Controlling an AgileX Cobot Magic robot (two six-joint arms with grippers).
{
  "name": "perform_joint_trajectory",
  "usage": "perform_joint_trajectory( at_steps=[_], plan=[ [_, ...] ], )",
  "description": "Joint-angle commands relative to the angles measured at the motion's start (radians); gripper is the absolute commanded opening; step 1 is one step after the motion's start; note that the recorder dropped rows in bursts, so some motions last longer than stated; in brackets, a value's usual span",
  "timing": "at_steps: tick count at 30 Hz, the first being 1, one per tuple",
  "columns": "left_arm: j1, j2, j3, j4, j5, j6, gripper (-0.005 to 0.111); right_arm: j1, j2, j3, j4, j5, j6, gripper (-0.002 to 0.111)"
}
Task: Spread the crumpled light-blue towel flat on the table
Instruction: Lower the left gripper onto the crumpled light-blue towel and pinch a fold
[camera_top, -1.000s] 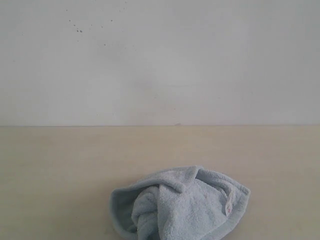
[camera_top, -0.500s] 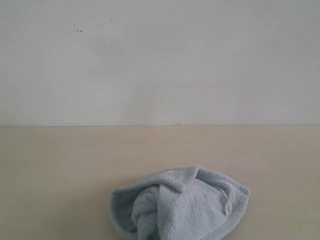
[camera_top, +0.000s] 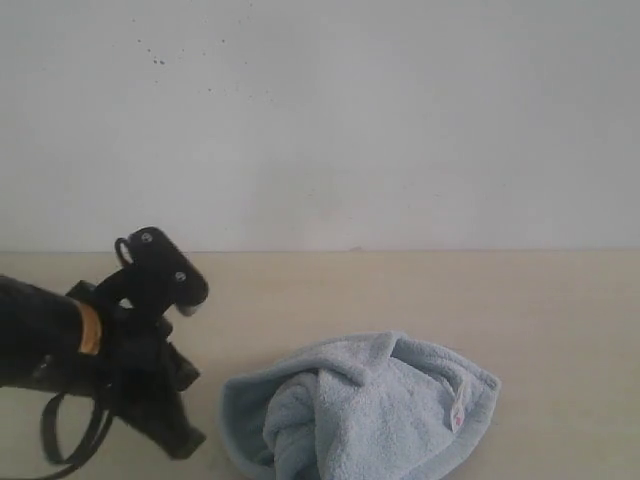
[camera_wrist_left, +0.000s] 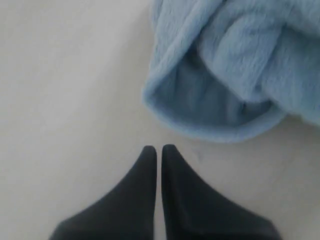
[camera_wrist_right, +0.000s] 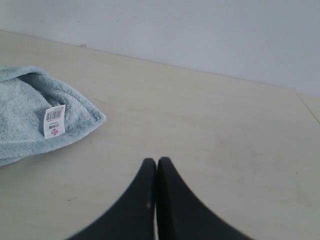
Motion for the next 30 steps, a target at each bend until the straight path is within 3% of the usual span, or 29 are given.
perform_joint_trajectory(
  at_steps=[1, 2, 4, 5, 8, 11, 13, 15, 18, 23, 30],
  plan=[
    [-0.018, 0.126, -0.247, -0.166, 0.204, -0.066, 0.004, 0.001, -0.005, -0.001, 0.002, -0.012, 0.0, 0.0],
    [-0.018, 0.207, -0.378, -0.215, 0.394, -0.03, 0.004, 0.001, -0.005, -0.001, 0.002, -0.012, 0.0, 0.0],
    [-0.018, 0.322, -0.545, -0.308, 0.631, 0.138, 0.004, 0.001, -0.005, -0.001, 0.002, -0.012, 0.0, 0.0],
    [-0.018, 0.35, -0.579, -0.314, 0.662, 0.162, 0.004, 0.001, -0.005, -0.001, 0.002, -0.012, 0.0, 0.0],
    [-0.018, 0.453, -0.694, -0.275, 0.59, 0.164, 0.004, 0.001, -0.005, -0.001, 0.002, -0.012, 0.0, 0.0],
    [-0.018, 0.461, -0.701, -0.265, 0.492, 0.249, 0.006, 0.001, -0.005, -0.001, 0.002, -0.012, 0.0, 0.0],
    [-0.018, 0.461, -0.701, -0.31, 0.492, 0.374, 0.02, 0.001, -0.005, -0.001, 0.002, -0.012, 0.0, 0.0],
    [-0.018, 0.461, -0.696, -0.43, 0.502, 0.522, 0.041, 0.001, -0.005, -0.001, 0.002, -0.012, 0.0, 0.0],
    [-0.018, 0.461, -0.692, -0.599, 0.554, 0.707, 0.056, 0.001, -0.005, -0.001, 0.002, -0.012, 0.0, 0.0],
    [-0.018, 0.461, -0.692, -0.791, 0.578, 0.896, 0.057, 0.001, -0.005, -0.001, 0.002, -0.012, 0.0, 0.0],
    [-0.018, 0.479, -0.692, -0.831, 0.539, 0.934, 0.057, 0.001, -0.005, -0.001, 0.002, -0.012, 0.0, 0.0]
  ],
)
